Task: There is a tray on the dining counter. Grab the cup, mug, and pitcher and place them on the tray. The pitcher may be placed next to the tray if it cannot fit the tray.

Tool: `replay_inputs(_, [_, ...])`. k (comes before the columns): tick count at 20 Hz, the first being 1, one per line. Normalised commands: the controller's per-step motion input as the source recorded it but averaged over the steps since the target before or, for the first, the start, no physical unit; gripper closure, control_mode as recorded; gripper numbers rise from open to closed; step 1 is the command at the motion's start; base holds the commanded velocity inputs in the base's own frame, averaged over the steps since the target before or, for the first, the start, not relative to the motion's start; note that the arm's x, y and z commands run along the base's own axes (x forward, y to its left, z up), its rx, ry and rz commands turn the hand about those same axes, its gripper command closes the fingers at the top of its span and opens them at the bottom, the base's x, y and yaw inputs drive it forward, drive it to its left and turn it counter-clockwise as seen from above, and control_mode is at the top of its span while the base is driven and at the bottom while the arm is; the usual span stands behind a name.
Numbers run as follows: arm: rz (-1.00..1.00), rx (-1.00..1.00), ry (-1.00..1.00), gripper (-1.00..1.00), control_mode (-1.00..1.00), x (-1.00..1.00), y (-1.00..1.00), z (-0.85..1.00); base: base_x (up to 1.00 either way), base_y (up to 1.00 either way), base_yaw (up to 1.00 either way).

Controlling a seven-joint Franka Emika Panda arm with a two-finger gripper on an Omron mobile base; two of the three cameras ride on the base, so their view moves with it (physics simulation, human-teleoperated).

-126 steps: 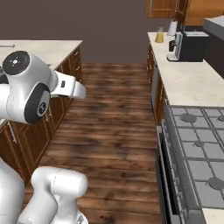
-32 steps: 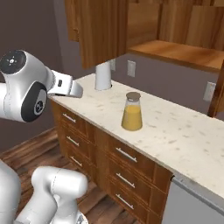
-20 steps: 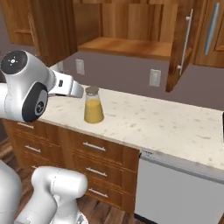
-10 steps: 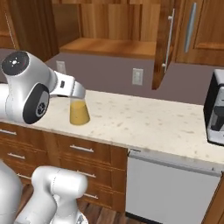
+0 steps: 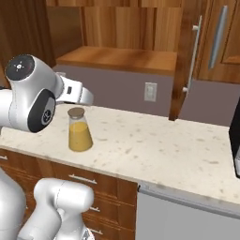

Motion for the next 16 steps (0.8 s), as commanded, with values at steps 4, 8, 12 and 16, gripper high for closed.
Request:
replay_inputs(4, [0.0, 0.0, 0.0, -1.0, 1.0, 0.0, 0.0, 0.0, 0.33, 0.69, 0.0])
replay_inputs(8, [0.0, 0.0, 0.0, -1.0, 1.0, 0.0, 0.0, 0.0, 0.27, 0.25, -0.01])
replay_inputs(12, [0.0, 0.0, 0.0, -1.0, 1.0, 0.0, 0.0, 0.0, 0.33, 0.0, -0.03])
replay_inputs(16, [0.0, 0.0, 0.0, -1.0, 1.0, 0.0, 0.0, 0.0, 0.33, 0.0, -0.05])
